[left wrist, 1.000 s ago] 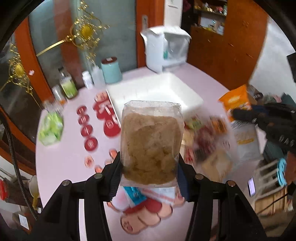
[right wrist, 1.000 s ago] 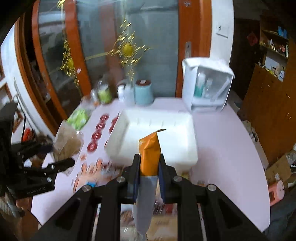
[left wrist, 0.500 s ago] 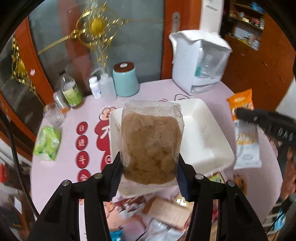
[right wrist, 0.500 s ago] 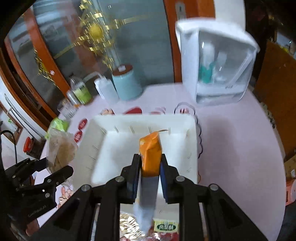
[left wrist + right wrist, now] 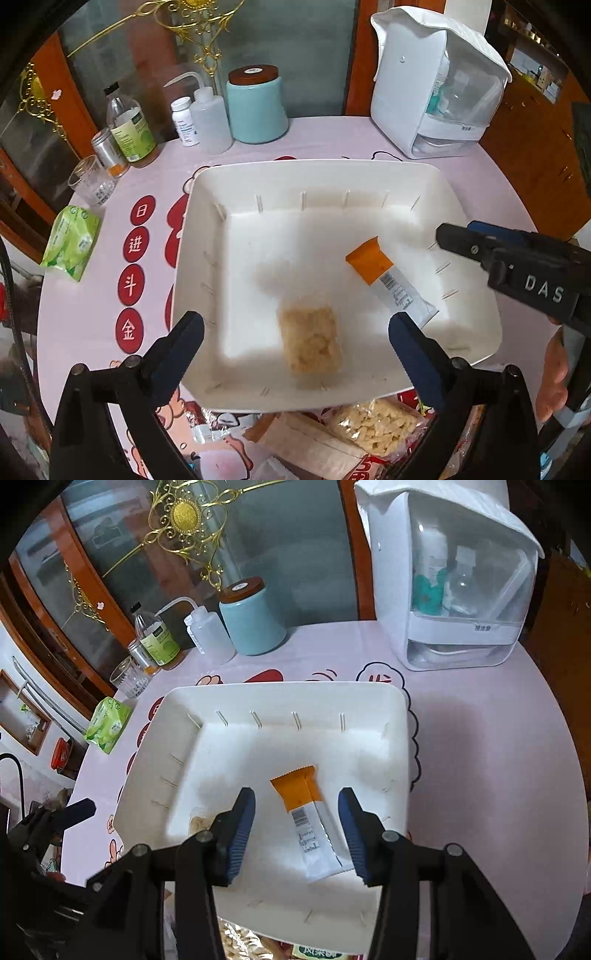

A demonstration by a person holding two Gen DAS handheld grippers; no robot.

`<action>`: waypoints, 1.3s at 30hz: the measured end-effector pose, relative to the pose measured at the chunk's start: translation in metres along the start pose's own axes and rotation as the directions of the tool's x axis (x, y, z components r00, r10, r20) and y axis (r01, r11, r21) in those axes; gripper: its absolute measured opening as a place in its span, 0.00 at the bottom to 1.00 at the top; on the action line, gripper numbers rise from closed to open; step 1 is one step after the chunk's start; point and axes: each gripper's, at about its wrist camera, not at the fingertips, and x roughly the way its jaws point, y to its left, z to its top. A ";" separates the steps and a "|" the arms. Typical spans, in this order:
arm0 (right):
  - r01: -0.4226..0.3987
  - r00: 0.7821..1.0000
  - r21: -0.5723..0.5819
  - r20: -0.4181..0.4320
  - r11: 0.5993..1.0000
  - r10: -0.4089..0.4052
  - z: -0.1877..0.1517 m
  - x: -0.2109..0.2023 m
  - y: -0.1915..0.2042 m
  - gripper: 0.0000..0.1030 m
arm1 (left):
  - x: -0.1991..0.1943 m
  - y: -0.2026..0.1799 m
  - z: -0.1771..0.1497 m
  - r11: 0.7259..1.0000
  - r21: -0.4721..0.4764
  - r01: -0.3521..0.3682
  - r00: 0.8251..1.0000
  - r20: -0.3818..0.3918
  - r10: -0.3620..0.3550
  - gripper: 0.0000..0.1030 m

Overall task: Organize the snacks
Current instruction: 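Carry both snacks over the white tray and open both tools to drop them, then return to the pile and grasp the white snack packet with the left tool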

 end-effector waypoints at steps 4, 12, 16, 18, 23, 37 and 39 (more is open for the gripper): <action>0.005 1.000 -0.003 0.023 1.000 -0.005 -0.009 -0.018 -0.004 0.46 | -0.014 0.007 -0.011 0.999 -0.041 0.004 1.000 0.007 -0.004 0.98; 0.007 0.997 0.001 0.079 1.000 -0.007 -0.041 -0.076 0.003 0.48 | -0.071 0.009 -0.047 0.998 -0.020 -0.052 0.992 0.117 0.054 0.97; 0.006 0.994 0.016 0.106 1.000 -0.008 -0.065 -0.108 0.011 0.51 | -0.102 0.012 -0.064 0.999 -0.006 -0.043 0.989 0.141 0.043 0.98; 0.016 0.993 0.021 0.120 1.000 -0.018 -0.078 -0.124 0.017 0.52 | -0.117 0.016 -0.073 1.000 -0.010 -0.024 0.989 0.148 0.026 0.98; 0.050 0.989 0.014 0.139 0.999 -0.051 -0.113 -0.151 0.040 0.55 | -0.157 0.033 -0.102 1.000 -0.022 -0.007 0.984 0.180 0.011 0.97; 0.035 0.996 0.000 0.086 0.999 -0.034 -0.219 -0.153 0.104 0.55 | -0.197 0.059 -0.194 0.994 0.106 -0.007 0.974 0.226 -0.018 0.97; 0.016 0.998 -0.004 0.063 1.000 -0.016 -0.232 -0.143 0.112 0.55 | -0.190 0.060 -0.204 0.992 0.128 0.014 0.978 0.204 -0.040 0.97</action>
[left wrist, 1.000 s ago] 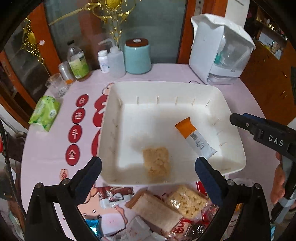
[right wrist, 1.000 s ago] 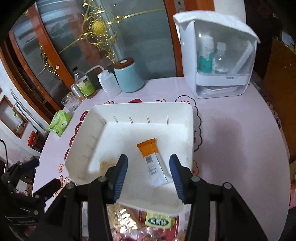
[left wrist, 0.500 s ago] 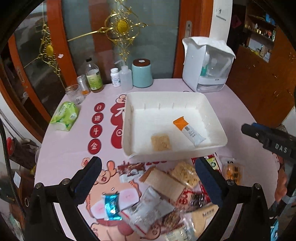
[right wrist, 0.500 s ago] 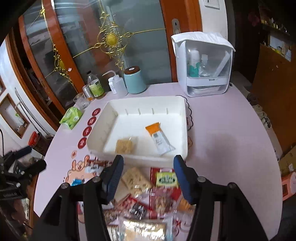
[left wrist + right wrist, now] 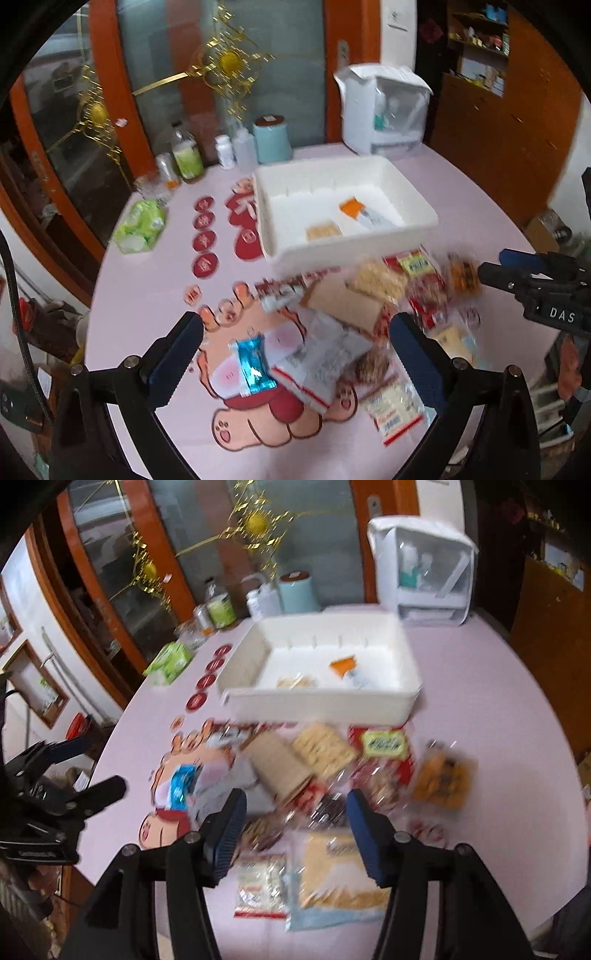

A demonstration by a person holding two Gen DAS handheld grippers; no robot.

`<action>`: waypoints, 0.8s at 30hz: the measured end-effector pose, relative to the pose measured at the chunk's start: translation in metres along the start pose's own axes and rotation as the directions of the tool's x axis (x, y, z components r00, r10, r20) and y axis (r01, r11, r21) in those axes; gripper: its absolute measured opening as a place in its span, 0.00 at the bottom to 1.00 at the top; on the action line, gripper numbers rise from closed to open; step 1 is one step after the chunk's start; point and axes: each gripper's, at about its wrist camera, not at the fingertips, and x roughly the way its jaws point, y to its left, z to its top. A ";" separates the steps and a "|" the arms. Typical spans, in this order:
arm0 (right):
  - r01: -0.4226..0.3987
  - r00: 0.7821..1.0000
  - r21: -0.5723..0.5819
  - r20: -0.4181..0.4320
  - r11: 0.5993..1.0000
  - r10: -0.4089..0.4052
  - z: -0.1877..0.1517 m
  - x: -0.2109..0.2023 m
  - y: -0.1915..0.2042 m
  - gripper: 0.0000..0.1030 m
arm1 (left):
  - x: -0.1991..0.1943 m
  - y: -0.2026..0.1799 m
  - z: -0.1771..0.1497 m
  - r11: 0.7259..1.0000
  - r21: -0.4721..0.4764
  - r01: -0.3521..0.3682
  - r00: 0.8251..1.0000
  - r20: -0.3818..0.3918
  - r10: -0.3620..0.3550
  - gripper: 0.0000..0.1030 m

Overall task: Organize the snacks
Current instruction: 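Return to the pile and grasp the white snack packet with the left tool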

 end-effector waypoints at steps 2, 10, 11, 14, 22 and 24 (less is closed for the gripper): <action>-0.018 0.999 0.007 -0.032 1.000 0.018 -0.013 0.013 0.007 0.55 | 0.010 0.000 -0.016 0.999 0.029 0.036 0.999 -0.035 -0.035 0.97; -0.115 0.980 0.116 -0.150 0.986 0.132 -0.040 0.071 0.020 0.47 | 0.061 -0.006 -0.057 0.986 0.139 0.089 0.986 -0.153 -0.067 0.97; -0.128 0.975 0.132 -0.162 0.983 0.149 -0.042 0.079 0.021 0.47 | 0.068 -0.006 -0.059 0.985 0.146 0.093 0.983 -0.168 -0.068 0.97; -0.115 0.966 0.167 -0.212 0.979 0.150 -0.045 0.102 0.024 0.47 | 0.083 -0.005 -0.061 0.980 0.152 0.125 0.976 -0.198 -0.094 0.97; -0.071 0.950 0.237 -0.280 0.969 0.138 -0.051 0.147 0.019 0.47 | 0.125 -0.007 -0.059 0.960 0.225 0.167 0.958 -0.268 -0.104 0.96; -0.052 0.951 0.236 -0.284 0.970 0.120 -0.051 0.154 0.019 0.47 | 0.135 -0.006 -0.060 0.954 0.238 0.181 0.951 -0.289 -0.108 0.96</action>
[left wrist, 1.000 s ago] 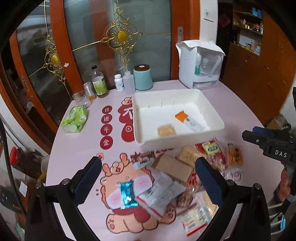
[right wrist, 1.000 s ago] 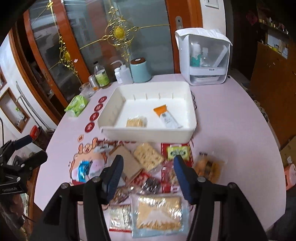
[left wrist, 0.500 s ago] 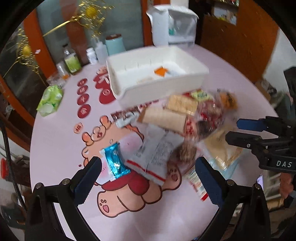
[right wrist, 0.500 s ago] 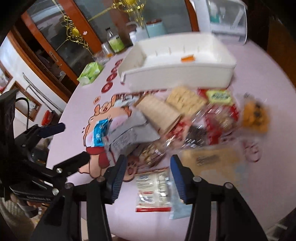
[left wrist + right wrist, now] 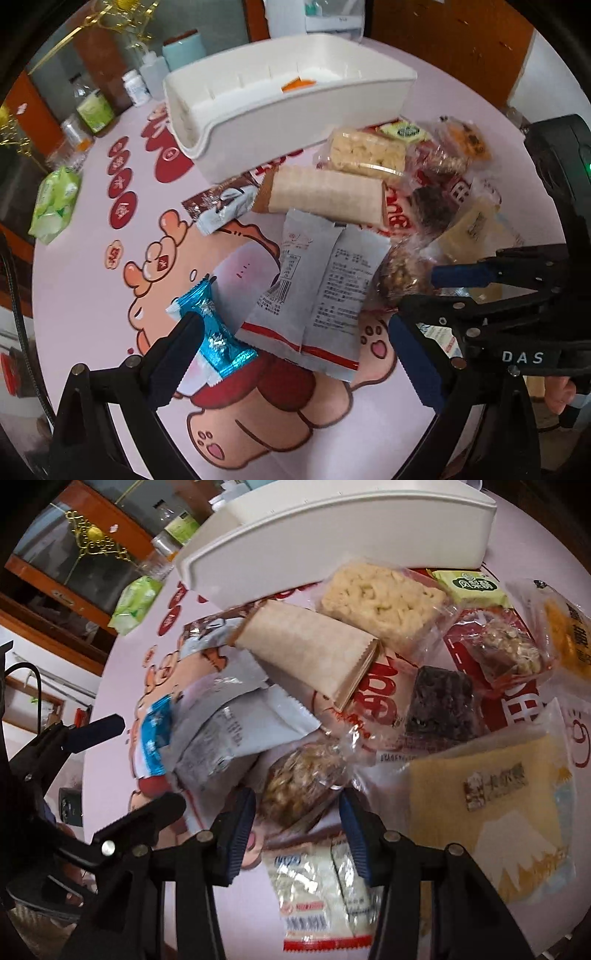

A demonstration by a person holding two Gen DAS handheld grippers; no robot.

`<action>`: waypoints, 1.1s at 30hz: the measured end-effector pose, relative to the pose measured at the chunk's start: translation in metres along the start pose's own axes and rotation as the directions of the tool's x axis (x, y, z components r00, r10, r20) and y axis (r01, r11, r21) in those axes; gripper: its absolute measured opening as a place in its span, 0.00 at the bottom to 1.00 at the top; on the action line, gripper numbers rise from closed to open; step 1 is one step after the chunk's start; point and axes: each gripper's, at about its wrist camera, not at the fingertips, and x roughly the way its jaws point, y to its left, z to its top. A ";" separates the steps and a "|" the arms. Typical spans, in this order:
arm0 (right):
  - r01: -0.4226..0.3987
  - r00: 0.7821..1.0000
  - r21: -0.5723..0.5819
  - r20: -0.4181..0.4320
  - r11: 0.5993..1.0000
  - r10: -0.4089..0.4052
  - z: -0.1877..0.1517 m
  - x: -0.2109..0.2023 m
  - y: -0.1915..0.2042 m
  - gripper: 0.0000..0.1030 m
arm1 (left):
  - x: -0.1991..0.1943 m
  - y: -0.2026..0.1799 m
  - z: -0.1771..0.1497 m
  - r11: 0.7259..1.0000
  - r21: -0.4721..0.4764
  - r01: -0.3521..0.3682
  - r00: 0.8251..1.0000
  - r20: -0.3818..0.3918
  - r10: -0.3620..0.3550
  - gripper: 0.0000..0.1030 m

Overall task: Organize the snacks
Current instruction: 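Return to the pile and grasp the white snack packet with the left tool, then grasp the clear nut bag with the right tool while the left lifts its packet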

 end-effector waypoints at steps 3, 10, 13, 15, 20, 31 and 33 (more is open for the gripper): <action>0.030 0.999 -0.027 0.027 0.999 -0.029 0.004 0.001 0.003 0.44 | 0.013 0.005 0.003 1.000 0.007 0.020 0.999 -0.038 -0.020 0.96; 0.045 0.999 -0.088 0.025 0.995 -0.043 0.009 -0.002 -0.001 0.43 | 0.033 0.011 0.011 0.997 0.008 0.081 0.993 -0.085 -0.080 0.96; 0.039 0.999 -0.102 0.016 0.994 -0.037 0.010 -0.004 -0.006 0.42 | 0.040 0.009 0.016 0.994 0.017 0.110 0.990 -0.094 -0.108 0.96; 0.012 1.000 -0.100 0.007 0.995 -0.012 0.010 -0.005 -0.012 0.42 | 0.043 0.007 0.018 0.993 0.027 0.112 0.989 -0.100 -0.108 0.96; 0.019 1.000 -0.112 0.023 0.994 -0.016 0.008 -0.008 -0.018 0.42 | 0.059 0.005 0.025 0.991 0.023 0.130 0.983 -0.133 -0.126 0.96; -0.010 1.000 -0.114 0.024 0.993 0.013 0.009 -0.008 -0.021 0.42 | 0.078 0.003 0.024 0.978 -0.013 0.208 0.964 -0.164 -0.207 0.75; -0.007 1.000 -0.123 0.026 0.992 0.010 0.008 -0.008 -0.020 0.42 | 0.080 0.004 0.023 0.980 -0.014 0.197 0.967 -0.163 -0.197 0.75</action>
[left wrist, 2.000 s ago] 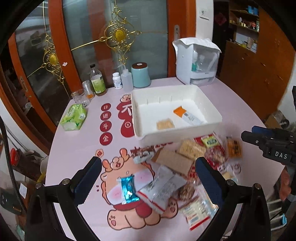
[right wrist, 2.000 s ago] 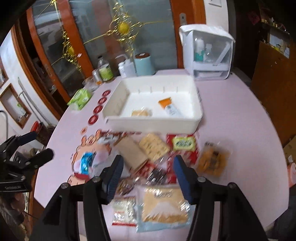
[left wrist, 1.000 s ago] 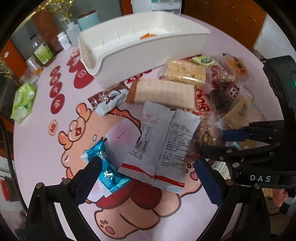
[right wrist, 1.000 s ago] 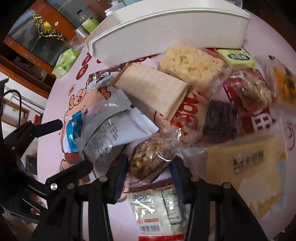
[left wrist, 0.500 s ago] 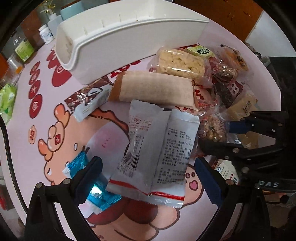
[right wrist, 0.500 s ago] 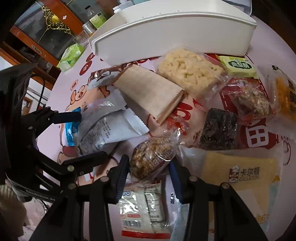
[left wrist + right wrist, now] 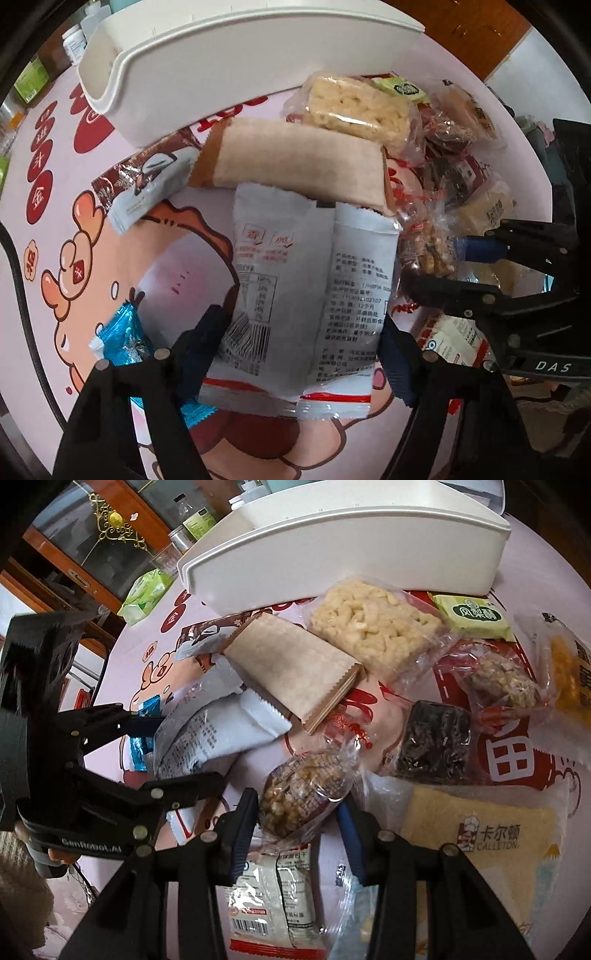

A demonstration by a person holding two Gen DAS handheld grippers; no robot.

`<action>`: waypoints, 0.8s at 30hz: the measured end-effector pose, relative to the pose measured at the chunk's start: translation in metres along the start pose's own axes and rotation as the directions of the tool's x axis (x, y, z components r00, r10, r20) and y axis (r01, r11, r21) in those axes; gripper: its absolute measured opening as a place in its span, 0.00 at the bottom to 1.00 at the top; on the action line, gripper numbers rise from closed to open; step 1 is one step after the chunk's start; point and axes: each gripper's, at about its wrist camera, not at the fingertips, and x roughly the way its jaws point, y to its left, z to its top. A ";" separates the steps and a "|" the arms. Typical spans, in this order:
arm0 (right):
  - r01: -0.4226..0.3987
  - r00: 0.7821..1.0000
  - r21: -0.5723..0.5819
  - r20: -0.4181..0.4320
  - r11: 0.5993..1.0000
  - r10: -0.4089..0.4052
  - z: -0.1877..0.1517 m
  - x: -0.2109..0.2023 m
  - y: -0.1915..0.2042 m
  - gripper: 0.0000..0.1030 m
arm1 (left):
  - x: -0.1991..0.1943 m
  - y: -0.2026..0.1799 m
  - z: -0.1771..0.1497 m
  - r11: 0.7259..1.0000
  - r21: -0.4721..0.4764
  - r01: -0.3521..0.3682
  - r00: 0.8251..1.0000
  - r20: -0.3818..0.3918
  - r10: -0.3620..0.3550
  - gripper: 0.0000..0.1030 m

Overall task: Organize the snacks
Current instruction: 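Grasp the clear nut bag with the right tool while the left lifts its packet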

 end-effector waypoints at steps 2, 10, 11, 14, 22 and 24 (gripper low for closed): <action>0.003 1.000 -0.006 0.002 1.000 -0.003 0.000 0.000 0.000 0.42 | 0.000 0.001 0.001 1.000 -0.021 -0.002 1.000 0.001 0.002 0.75; 0.002 1.000 -0.020 0.009 1.000 -0.002 -0.001 0.000 0.002 0.42 | 0.004 -0.008 0.001 0.994 -0.033 -0.102 0.995 0.013 0.103 0.71; 0.001 1.000 -0.024 0.011 1.000 -0.001 -0.001 0.000 0.002 0.42 | 0.005 -0.013 0.001 0.993 -0.038 -0.109 0.994 0.015 0.110 0.68; -0.002 1.000 -0.024 0.010 1.000 0.002 -0.001 0.000 0.003 0.42 | 0.002 -0.015 -0.002 0.992 -0.082 -0.093 0.995 0.038 0.096 0.59; -0.030 1.000 -0.032 -0.007 0.999 0.030 -0.003 -0.003 0.008 0.42 | -0.016 -0.009 -0.026 0.974 -0.216 -0.061 0.994 0.075 0.078 0.44; -0.046 0.999 -0.041 -0.003 0.998 0.046 -0.002 -0.009 0.012 0.42 | -0.024 -0.011 -0.035 0.967 -0.246 -0.061 0.992 0.089 0.085 0.44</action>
